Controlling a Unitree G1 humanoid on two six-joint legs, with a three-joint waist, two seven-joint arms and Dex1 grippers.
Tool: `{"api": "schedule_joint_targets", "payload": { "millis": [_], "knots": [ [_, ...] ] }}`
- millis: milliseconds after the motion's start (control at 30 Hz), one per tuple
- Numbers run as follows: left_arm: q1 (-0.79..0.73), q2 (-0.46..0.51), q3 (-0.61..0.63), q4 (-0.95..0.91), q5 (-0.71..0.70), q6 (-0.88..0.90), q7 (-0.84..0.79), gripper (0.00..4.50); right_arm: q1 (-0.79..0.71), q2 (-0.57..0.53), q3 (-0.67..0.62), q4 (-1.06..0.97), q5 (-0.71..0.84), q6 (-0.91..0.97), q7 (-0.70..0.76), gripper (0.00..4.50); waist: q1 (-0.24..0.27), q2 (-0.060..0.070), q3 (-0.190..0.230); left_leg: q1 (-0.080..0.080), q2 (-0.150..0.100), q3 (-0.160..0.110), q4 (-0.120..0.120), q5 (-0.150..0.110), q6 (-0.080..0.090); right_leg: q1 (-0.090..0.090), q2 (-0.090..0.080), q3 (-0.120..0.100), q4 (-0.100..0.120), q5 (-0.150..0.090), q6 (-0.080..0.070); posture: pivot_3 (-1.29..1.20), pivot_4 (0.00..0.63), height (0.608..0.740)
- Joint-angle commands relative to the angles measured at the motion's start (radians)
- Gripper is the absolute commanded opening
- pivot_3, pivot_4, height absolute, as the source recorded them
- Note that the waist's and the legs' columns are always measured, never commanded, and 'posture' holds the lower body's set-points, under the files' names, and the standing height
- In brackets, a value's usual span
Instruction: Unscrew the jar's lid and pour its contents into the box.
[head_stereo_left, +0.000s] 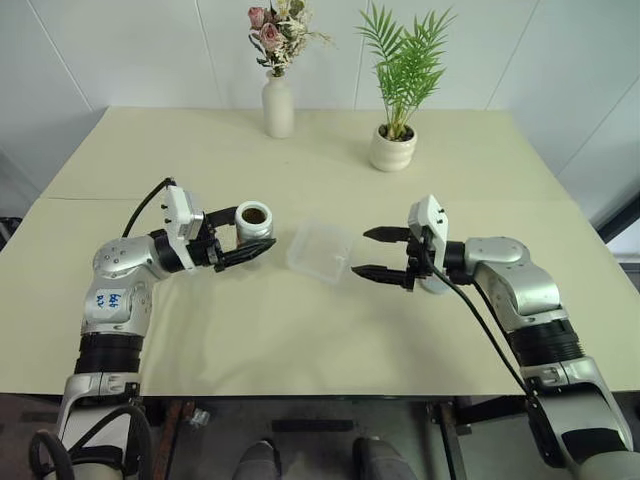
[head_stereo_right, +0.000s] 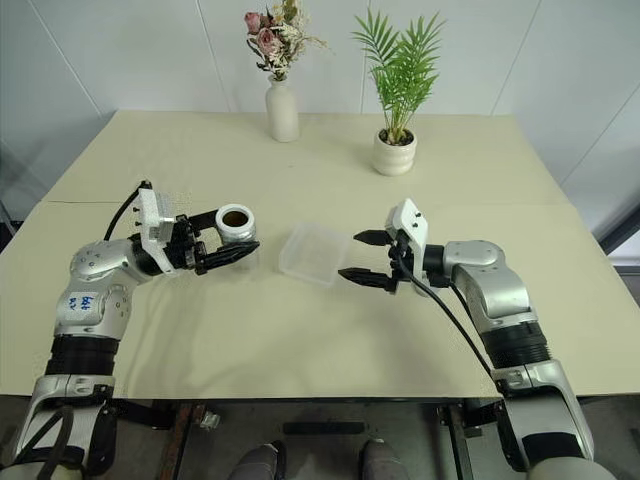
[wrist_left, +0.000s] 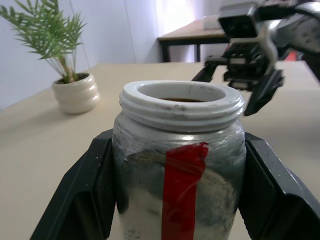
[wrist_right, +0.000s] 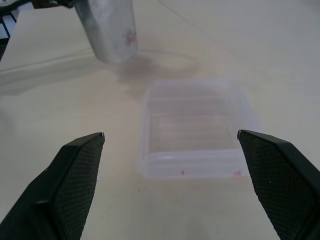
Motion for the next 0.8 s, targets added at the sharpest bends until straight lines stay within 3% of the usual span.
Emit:
{"api": "schedule_joint_targets", "payload": {
  "millis": [33,133,467,633,800],
  "knots": [
    [-0.089,0.017,-0.025,0.078,0.095,-0.104,0.041,2.74,0.019,-0.013,-0.042,-0.069,0.015,0.007,-0.016,4.49,0.000,0.000,0.000,0.000,0.000,0.000,0.000,0.000,0.000,0.000,0.000,0.000,0.000,0.000,0.000,0.00,0.150,0.740],
    [-0.209,0.022,-0.084,0.212,0.212,-0.218,0.067,2.74,0.027,-0.009,-0.049,-0.087,0.018,0.015,-0.027,4.49,0.000,0.000,0.000,0.000,0.000,0.000,0.001,0.000,0.000,0.000,0.000,0.000,0.000,0.000,0.001,0.00,0.150,0.740],
    [-0.720,0.009,-0.512,0.656,0.713,-0.694,-0.045,2.74,0.072,-0.009,-0.091,-0.155,0.049,0.056,-0.063,4.49,0.003,0.000,0.000,-0.001,0.000,0.002,-0.002,0.000,-0.001,-0.001,0.000,0.001,-0.004,0.000,0.002,0.00,0.150,0.740],
    [-0.867,-0.051,-0.713,0.772,0.984,-0.768,0.102,2.74,0.093,0.007,-0.114,-0.179,0.062,0.065,-0.097,4.49,-0.002,-0.001,0.000,-0.002,0.000,0.005,-0.003,-0.001,0.000,-0.003,0.000,0.004,-0.004,-0.001,0.003,0.00,0.150,0.740],
    [-0.943,-0.185,-0.876,0.837,1.189,-0.781,0.284,2.74,0.102,0.037,-0.137,-0.211,0.088,0.075,-0.147,4.49,0.002,-0.002,0.001,-0.002,0.000,0.008,-0.002,-0.002,0.002,-0.006,0.000,0.008,-0.003,-0.001,0.004,0.00,0.150,0.740]
  ]
}}
